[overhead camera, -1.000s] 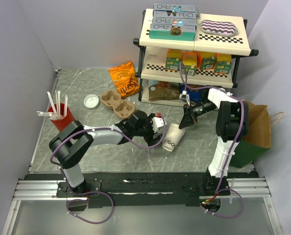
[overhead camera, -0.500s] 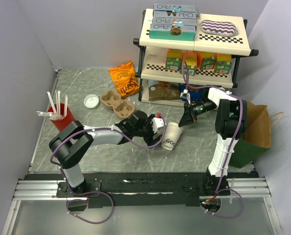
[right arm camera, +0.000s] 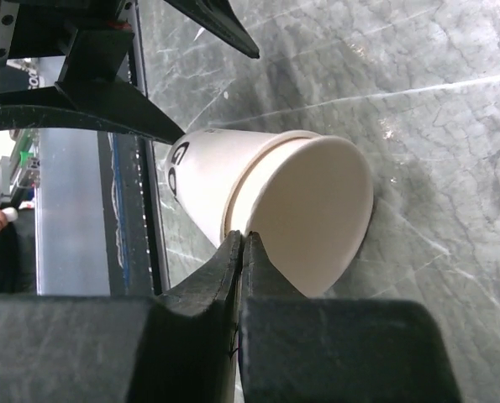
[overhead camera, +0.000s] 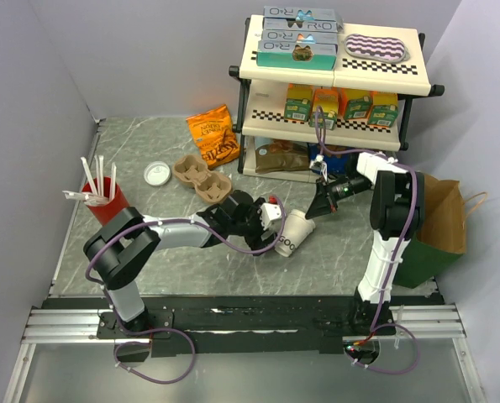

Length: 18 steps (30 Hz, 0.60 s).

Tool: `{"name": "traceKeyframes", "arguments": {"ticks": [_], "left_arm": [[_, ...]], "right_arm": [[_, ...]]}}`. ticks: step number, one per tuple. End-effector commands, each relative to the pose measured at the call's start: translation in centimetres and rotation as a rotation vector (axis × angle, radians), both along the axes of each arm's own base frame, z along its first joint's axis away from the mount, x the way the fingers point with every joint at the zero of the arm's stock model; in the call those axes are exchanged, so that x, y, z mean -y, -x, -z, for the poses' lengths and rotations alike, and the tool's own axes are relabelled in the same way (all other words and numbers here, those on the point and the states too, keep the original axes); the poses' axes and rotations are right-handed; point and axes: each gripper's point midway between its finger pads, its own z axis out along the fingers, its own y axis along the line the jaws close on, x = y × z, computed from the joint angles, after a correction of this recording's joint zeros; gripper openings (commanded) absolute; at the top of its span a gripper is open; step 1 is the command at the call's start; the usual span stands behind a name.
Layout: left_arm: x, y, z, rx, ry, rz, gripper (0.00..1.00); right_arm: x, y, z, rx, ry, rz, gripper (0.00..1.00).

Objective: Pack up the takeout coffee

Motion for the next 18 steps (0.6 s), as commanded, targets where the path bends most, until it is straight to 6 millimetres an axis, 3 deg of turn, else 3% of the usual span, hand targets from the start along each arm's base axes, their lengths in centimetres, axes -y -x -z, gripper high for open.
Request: {"name": "traceKeyframes", "arguments": {"ticks": [1, 4, 5, 9, 11, 13, 14, 15, 17, 18], "left_arm": [[-0.1, -0.4, -3.5, 0.071, 0.052, 0.016, 0.93], [-1.2, -1.0, -4.6, 0.086, 0.05, -0.005, 0.94], [-1.5, -1.2, -5.5, 0.094, 0.062, -0.013, 0.94], [-2.8, -2.5, -7.5, 0.104, 0.087, -0.084, 0.96], [-2.9, -3.2, -8.3, 0.092, 0.103, -0.144, 0.99], [-2.8, -4.8, -9.1, 0.028, 0.136, -0.266, 1.0], [-2.9, -5.3, -9.1, -0.019, 0.138, -0.311, 0.99], [-3.0, -6.0, -9.2, -0.119, 0.173, -0.396, 0.99], [-2.3, -7.4, -10.3, -0.207, 0.21, -0.437, 1.0], [-2.8, -8.5, -10.5, -0.27, 0.236, -0.494, 0.99]], "right_arm": [[-0.4, 2.3, -4.2, -0.048, -0.003, 0.023, 0.0], [-0.4, 2.3, -6.4, 0.035, 0.052, 0.071, 0.0], [-0.3, 1.4, -7.3, 0.151, 0.08, 0.084, 0.0], [0.7, 0.3, -9.1, 0.263, 0.246, 0.204, 0.0], [-0.5, 0.3, -10.4, 0.34, 0.293, 0.222, 0.0], [-0.4, -1.1, -10.9, 0.41, 0.386, 0.296, 0.0], [-0.8, -1.4, -11.8, 0.481, 0.422, 0.324, 0.0], [-2.3, -1.6, -12.1, 0.538, 0.425, 0.313, 0.0], [-2.5, -2.4, -12.8, 0.635, 0.49, 0.372, 0.0], [-3.7, -2.1, -12.5, 0.64, 0.503, 0.377, 0.0]]}}
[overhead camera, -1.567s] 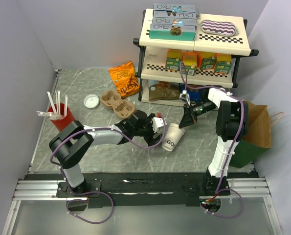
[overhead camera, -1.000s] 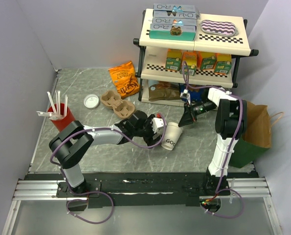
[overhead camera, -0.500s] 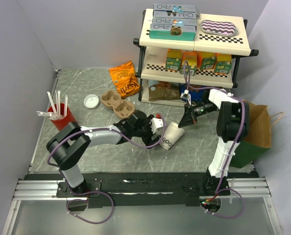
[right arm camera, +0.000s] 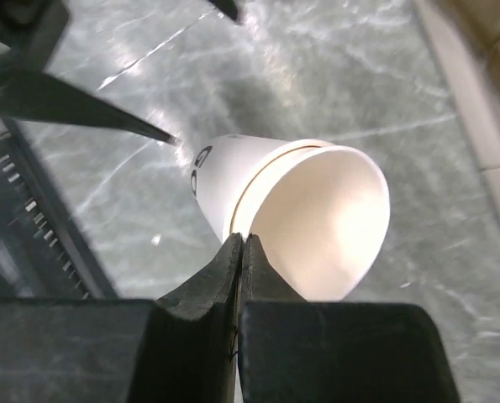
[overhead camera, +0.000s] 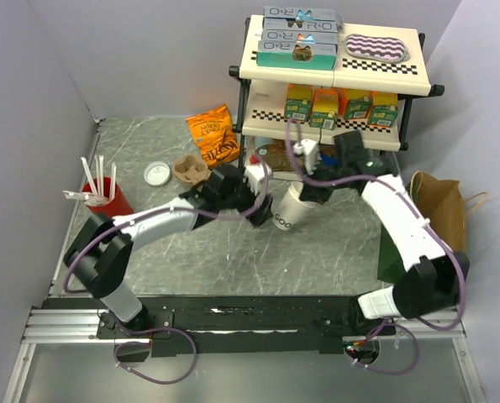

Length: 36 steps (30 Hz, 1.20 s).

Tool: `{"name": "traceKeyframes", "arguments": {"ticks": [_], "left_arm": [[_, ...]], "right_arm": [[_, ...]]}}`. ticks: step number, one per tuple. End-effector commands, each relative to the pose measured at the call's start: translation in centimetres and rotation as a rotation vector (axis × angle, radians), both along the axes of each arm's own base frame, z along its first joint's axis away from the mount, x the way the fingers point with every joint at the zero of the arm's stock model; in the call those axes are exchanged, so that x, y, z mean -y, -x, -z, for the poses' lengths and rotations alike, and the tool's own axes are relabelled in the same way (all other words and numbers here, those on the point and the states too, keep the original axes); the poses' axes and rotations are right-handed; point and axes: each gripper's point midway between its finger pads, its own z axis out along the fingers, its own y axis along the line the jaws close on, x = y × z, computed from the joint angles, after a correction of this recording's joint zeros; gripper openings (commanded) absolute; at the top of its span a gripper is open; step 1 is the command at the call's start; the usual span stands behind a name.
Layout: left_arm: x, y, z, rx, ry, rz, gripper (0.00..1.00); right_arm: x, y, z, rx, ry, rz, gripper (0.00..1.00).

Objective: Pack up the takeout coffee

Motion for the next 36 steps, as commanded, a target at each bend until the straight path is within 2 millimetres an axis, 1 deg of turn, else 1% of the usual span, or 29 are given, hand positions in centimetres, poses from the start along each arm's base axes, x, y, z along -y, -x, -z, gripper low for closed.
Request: {"name": "traceKeyframes", "arguments": {"ticks": [1, 2, 3, 4, 5, 6, 7, 8, 9, 10, 11, 12, 16, 17, 18, 19, 21, 23, 24, 26, 27, 28, 29, 30, 32, 36], "left_arm": [[0.3, -4.0, -2.8, -0.242, 0.176, -0.199, 0.99], [0.3, -4.6, -3.4, -0.286, 0.231, -0.217, 0.99], [-0.7, -6.0, -3.6, -0.309, 0.27, -0.248, 0.99], [-0.8, -6.3, -3.4, -0.35, 0.299, -0.242, 0.99], [-0.9, -6.6, -3.6, -0.407, 0.346, -0.251, 0.99], [-1.2, -7.7, -4.6, -0.396, 0.404, -0.244, 1.0], [-1.1, -7.9, -4.4, -0.421, 0.426, -0.237, 0.99], [-0.7, -7.7, -4.9, -0.454, 0.459, -0.215, 0.99], [-0.3, -7.9, -5.8, -0.436, 0.493, -0.185, 0.99], [0.1, -7.8, -5.9, -0.446, 0.508, -0.159, 0.99], [0.5, -7.4, -6.1, -0.475, 0.529, -0.135, 0.99], [0.8, -7.5, -6.4, -0.479, 0.542, -0.12, 0.99], [1.8, -8.1, -5.8, -0.528, 0.571, -0.097, 0.99], [1.9, -8.2, -5.7, -0.537, 0.577, -0.097, 0.99], [2.1, -8.2, -5.4, -0.549, 0.584, -0.093, 0.99], [2.3, -8.3, -5.8, -0.549, 0.605, -0.084, 0.99], [2.5, -8.2, -5.5, -0.564, 0.613, -0.071, 0.99], [2.8, -8.4, -5.6, -0.578, 0.626, -0.063, 0.99], [2.9, -8.4, -5.1, -0.592, 0.626, -0.062, 0.99], [3.4, -8.5, -5.2, -0.604, 0.637, -0.056, 0.99], [3.5, -8.6, -4.7, -0.617, 0.631, -0.061, 0.99], [3.7, -8.6, -4.6, -0.622, 0.631, -0.057, 0.99], [4.0, -8.6, -4.8, -0.621, 0.632, -0.052, 0.99], [4.1, -8.7, -4.3, -0.633, 0.626, -0.059, 0.99], [4.4, -8.9, -4.2, -0.638, 0.626, -0.067, 0.99], [4.5, -9.2, -3.3, -0.662, 0.62, -0.087, 0.99]], "right_arm": [[-0.5, -3.5, -0.8, 0.183, 0.126, 0.239, 0.0], [-0.6, -3.7, -0.9, 0.188, 0.131, 0.251, 0.0], [-0.8, -3.9, -0.7, 0.183, 0.133, 0.281, 0.0], [-0.3, -4.7, -0.5, 0.2, 0.157, 0.32, 0.0], [-0.2, -5.0, -0.6, 0.21, 0.17, 0.335, 0.0], [-0.1, -5.3, -0.6, 0.215, 0.176, 0.348, 0.0], [-0.1, -5.8, -0.7, 0.232, 0.176, 0.364, 0.0], [0.4, -6.3, -0.9, 0.25, 0.191, 0.403, 0.0], [0.4, -6.6, -1.0, 0.264, 0.191, 0.409, 0.0], [0.4, -7.0, -1.1, 0.278, 0.185, 0.412, 0.0], [0.2, -7.1, -1.1, 0.275, 0.179, 0.41, 0.0], [0.0, -7.2, -1.0, 0.268, 0.18, 0.406, 0.0], [-0.5, -7.5, 0.0, 0.22, 0.173, 0.424, 0.0], [-1.0, -7.4, 0.2, 0.214, 0.17, 0.412, 0.0], [-1.0, -7.6, 0.6, 0.215, 0.183, 0.423, 0.0], [-1.2, -7.6, 0.6, 0.216, 0.181, 0.418, 0.0], [-1.8, -7.4, 1.1, 0.207, 0.19, 0.403, 0.0], [-2.3, -7.4, 1.1, 0.2, 0.181, 0.393, 0.0], [-2.6, -7.5, 1.5, 0.188, 0.182, 0.388, 0.0], [-3.0, -7.7, 1.1, 0.189, 0.171, 0.383, 0.0], [-3.2, -7.8, 1.2, 0.187, 0.17, 0.382, 0.0], [-3.4, -7.9, 0.9, 0.193, 0.165, 0.378, 0.0], [-3.3, -8.1, 0.9, 0.19, 0.164, 0.382, 0.0], [-3.7, -8.1, 0.9, 0.192, 0.162, 0.375, 0.0], [-3.8, -8.2, 0.7, 0.192, 0.158, 0.376, 0.0], [-4.0, -8.2, 0.7, 0.195, 0.156, 0.374, 0.0]]}}
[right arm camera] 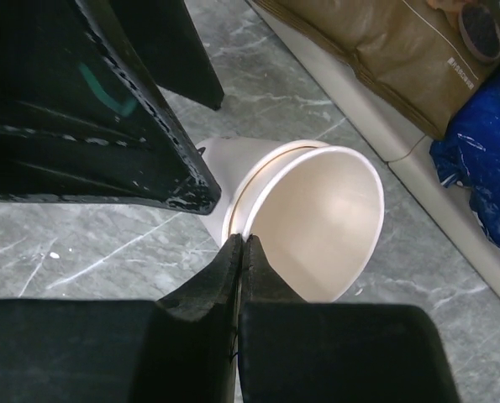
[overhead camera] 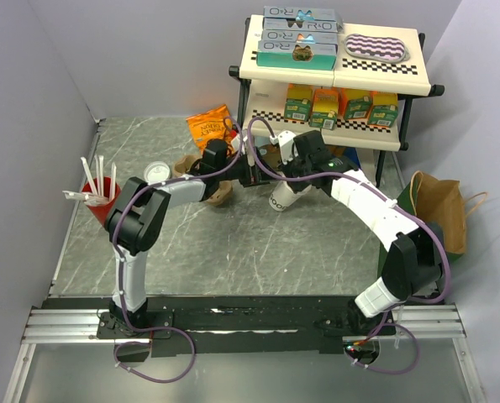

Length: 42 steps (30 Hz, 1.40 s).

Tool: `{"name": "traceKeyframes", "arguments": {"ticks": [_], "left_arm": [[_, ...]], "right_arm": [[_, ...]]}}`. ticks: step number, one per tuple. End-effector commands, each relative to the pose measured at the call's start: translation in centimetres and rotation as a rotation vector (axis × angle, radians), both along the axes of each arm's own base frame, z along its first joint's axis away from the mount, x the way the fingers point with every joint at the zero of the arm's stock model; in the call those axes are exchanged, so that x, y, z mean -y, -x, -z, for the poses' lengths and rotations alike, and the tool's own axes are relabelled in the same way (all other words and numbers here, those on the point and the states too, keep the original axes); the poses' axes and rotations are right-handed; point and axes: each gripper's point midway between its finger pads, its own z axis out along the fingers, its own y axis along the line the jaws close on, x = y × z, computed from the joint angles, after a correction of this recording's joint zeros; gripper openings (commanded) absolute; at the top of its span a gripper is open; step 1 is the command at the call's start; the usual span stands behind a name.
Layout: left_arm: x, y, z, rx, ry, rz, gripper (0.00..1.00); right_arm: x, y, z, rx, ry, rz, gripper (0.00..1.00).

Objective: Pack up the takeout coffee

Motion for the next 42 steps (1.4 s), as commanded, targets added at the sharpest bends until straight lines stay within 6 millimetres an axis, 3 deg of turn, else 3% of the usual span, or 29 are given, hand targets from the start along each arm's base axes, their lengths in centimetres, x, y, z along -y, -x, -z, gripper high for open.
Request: {"name": "traceKeyframes", "arguments": {"ticks": [1, 10, 20, 29, 33, 42], "left_arm": [[0.9, -0.4, -1.6, 0.022, 0.047, 0.014, 0.98], [1.7, -1.0, 0.0, -0.024, 0.022, 0.0, 0.97], [0.6, -2.5, 4.3, -0.112, -0.155, -0.119, 0.95], [0.2, -2.8, 5.3, -0.117, -0.196, -0.142, 0.94], [0.4, -2.7, 4.4, -0.099, -0.167, -0.125, 0.94], [1.6, -1.3, -1.1, 0.038, 0.011, -0.006, 0.98]], "right_arm": [[-1.1, -1.1, -2.5, 0.065, -0.043, 0.006, 0.0], [-1.6, -0.7, -2.4, 0.076, -0.036, -0.019, 0.0], [-1.9, -1.4, -3.3, 0.147, 0.003, -0.024, 0.0], [-1.9, -1.3, -4.2, 0.167, -0.001, -0.031, 0.0], [-1.8, -1.4, -4.9, 0.183, 0.006, -0.043, 0.0], [-0.3, -1.7, -10.3, 0.3, 0.077, -0.062, 0.0]]}}
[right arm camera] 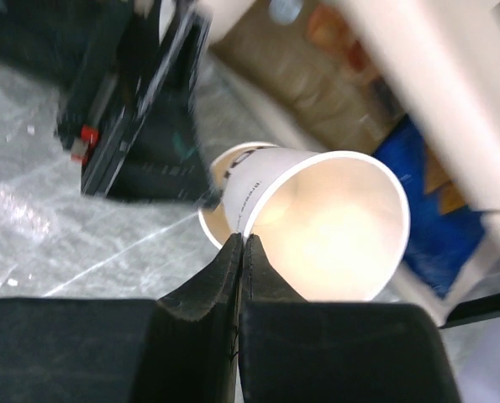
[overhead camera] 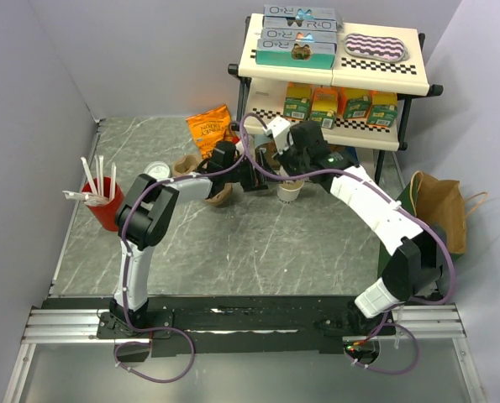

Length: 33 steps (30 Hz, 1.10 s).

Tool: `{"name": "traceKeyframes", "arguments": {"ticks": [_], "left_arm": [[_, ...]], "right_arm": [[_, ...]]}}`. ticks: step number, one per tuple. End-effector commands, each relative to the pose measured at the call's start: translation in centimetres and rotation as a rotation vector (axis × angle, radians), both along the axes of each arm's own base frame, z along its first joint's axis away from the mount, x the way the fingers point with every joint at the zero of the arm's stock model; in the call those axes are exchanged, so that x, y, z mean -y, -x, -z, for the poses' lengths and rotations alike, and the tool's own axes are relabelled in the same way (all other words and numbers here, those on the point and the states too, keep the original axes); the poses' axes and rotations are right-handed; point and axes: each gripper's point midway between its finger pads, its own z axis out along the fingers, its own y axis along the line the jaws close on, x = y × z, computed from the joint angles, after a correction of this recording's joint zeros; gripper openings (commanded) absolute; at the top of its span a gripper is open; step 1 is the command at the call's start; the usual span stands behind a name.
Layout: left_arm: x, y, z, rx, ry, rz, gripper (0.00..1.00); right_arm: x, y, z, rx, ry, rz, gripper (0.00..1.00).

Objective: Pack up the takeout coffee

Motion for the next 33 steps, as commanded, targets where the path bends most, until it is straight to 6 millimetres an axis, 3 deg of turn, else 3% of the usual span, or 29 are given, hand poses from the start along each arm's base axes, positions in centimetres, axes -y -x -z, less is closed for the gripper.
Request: {"name": "traceKeyframes", "arguments": {"ticks": [1, 6, 8, 12, 14, 15, 17, 18, 19, 21, 22, 23, 27, 33], "left_arm": [[1.0, 0.5, -6.3, 0.166, 0.143, 0.089, 0.98], [0.1, 1.0, -8.3, 0.22, 0.143, 0.125, 0.98], [-0.8, 1.1, -8.2, 0.233, 0.113, 0.129, 0.98], [-3.3, 2.0, -10.2, 0.319, 0.034, 0.126, 0.99], [-5.1, 2.0, -9.9, 0.361, -0.036, 0.106, 0.99], [-6.2, 2.7, -10.9, 0.368, -0.061, 0.096, 0.99], [-8.4, 2.4, -10.6, 0.395, -0.136, 0.045, 0.99], [-9.4, 2.6, -11.9, 0.426, -0.155, 0.015, 0.99], [-10.6, 3.0, -11.1, 0.397, -0.208, 0.002, 0.99], [-13.0, 2.5, -11.6, 0.408, -0.278, -0.083, 1.0], [-14.1, 2.7, -10.9, 0.39, -0.337, -0.094, 0.99], [-15.3, 1.9, -11.2, 0.404, -0.39, -0.144, 0.99], [-19.1, 1.4, -11.5, 0.448, -0.58, -0.214, 0.99], [-23.5, 1.6, -13.2, 0.537, -0.76, -0.247, 0.99]], "right_arm": [[0.5, 0.4, -6.6, 0.143, -0.008, -0.03, 0.0], [1.3, 2.3, -7.9, 0.153, 0.001, -0.058, 0.0], [1.2, 3.1, -7.8, 0.148, 0.003, -0.093, 0.0], [-0.3, 6.3, -8.5, 0.178, -0.003, -0.268, 0.0], [-1.4, 7.9, -7.4, 0.182, 0.011, -0.394, 0.0], [-1.8, 8.9, -7.4, 0.197, 0.011, -0.445, 0.0], [-3.2, 10.6, -5.4, 0.201, 0.048, -0.579, 0.0], [-3.5, 11.2, -5.0, 0.216, 0.057, -0.615, 0.0], [-4.2, 12.3, -2.9, 0.191, 0.078, -0.675, 0.0], [-5.2, 12.4, -2.0, 0.249, 0.097, -0.727, 0.0], [-5.4, 12.9, 0.0, 0.23, 0.121, -0.753, 0.0], [-6.5, 13.0, 0.1, 0.267, 0.124, -0.786, 0.0], [-7.7, 12.2, 2.9, 0.239, 0.141, -0.784, 0.0], [-8.2, 11.8, 4.4, 0.212, 0.174, -0.815, 0.0]]}}
